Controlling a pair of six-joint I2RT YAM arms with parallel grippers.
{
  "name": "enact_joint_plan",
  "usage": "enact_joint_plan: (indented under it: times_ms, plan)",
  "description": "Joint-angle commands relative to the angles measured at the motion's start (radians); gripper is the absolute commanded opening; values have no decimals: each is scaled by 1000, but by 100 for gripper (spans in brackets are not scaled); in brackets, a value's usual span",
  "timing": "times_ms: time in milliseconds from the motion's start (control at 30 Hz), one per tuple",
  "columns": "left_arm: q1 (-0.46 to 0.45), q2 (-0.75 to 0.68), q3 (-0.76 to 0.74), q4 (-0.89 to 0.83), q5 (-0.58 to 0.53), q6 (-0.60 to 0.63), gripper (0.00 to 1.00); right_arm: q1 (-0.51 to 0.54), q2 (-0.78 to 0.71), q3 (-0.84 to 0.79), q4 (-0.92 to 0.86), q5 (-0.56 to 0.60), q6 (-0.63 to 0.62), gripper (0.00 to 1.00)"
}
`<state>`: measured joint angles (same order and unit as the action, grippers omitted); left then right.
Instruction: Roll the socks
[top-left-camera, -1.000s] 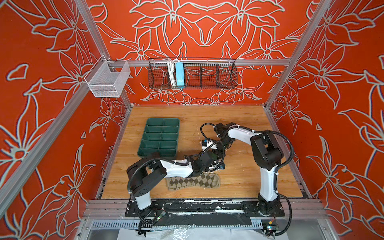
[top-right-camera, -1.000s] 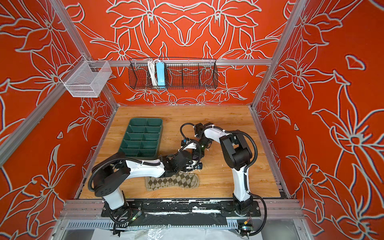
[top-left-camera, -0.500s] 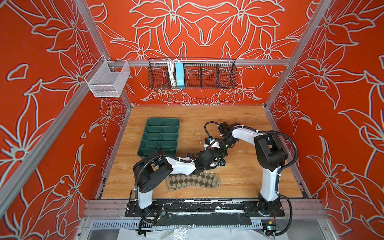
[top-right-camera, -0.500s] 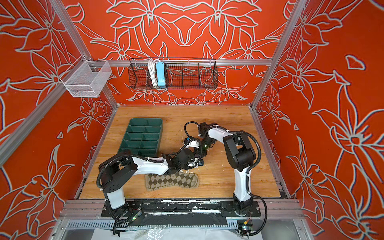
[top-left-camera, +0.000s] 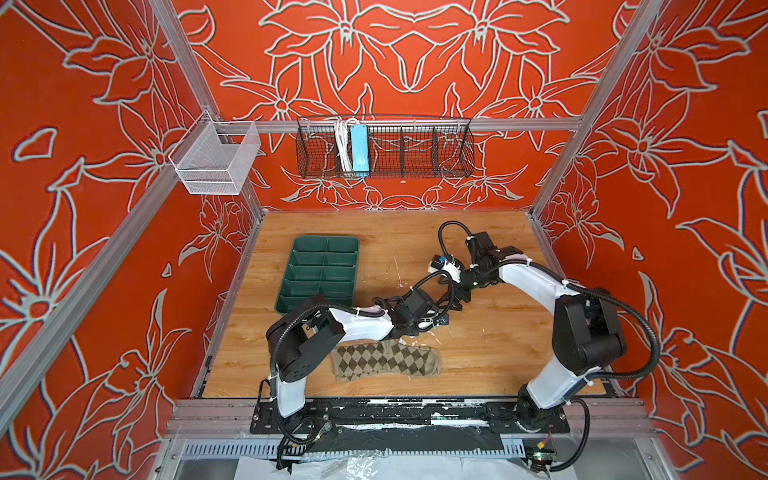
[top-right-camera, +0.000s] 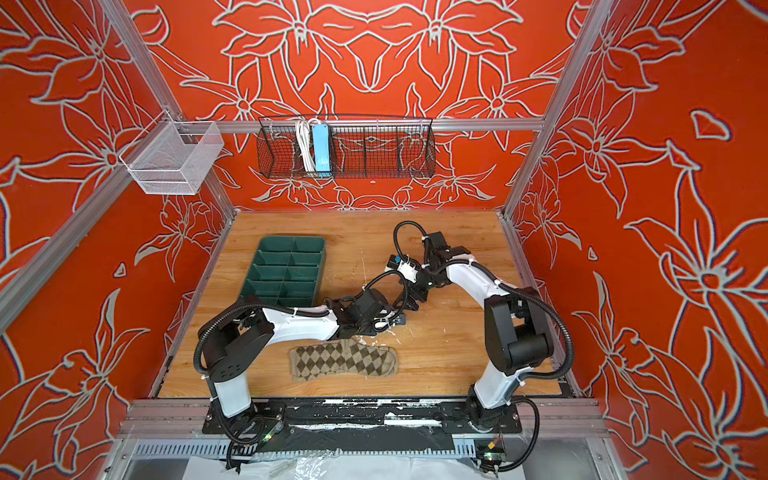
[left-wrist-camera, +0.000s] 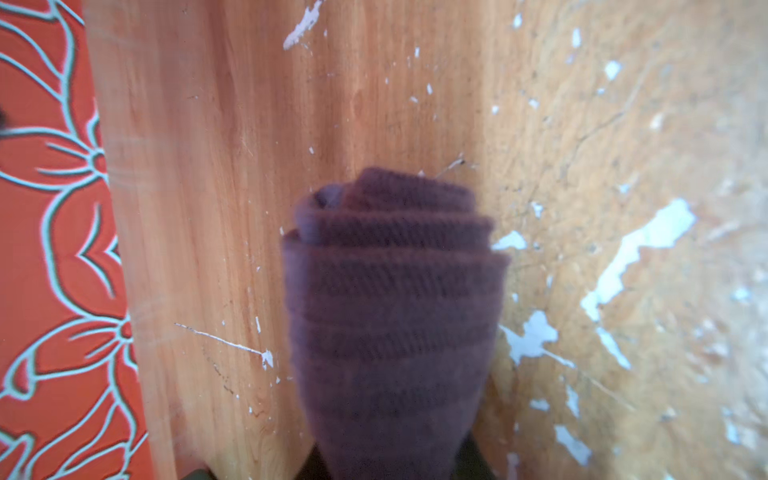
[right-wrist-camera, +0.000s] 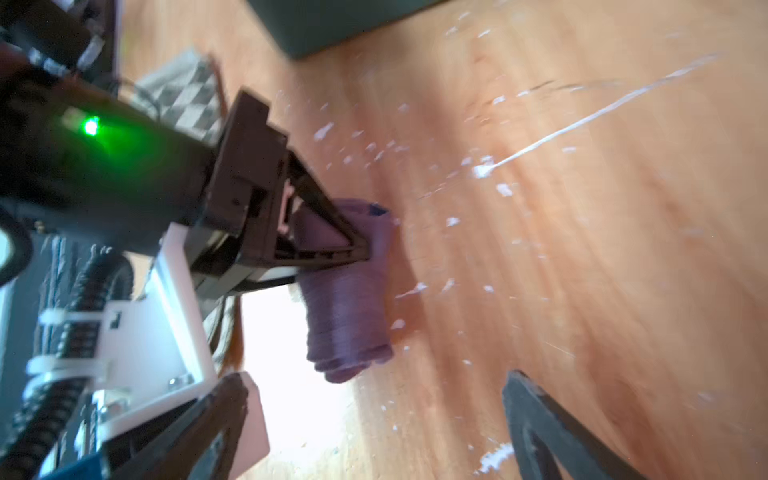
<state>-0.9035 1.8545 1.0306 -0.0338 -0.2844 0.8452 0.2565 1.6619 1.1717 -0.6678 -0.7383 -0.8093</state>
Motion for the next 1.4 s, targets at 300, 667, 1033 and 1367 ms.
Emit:
enact_joint_plan:
  times_ms: [300,667,1033,1367]
  plan:
    - [148,187,343,-701,428,-110,11,-139,-525,-368,759,243,589,98]
    - [225,418,681,-1031,635,-152,14,21,-688,-345,345,12,186,93]
    - [255,475,770,-1091,679,-158,16,370,-504,-429,430,408,-76,81]
    - [301,526,851,-1176,800,-180,20,404,-309,-436,546,547,-116,71]
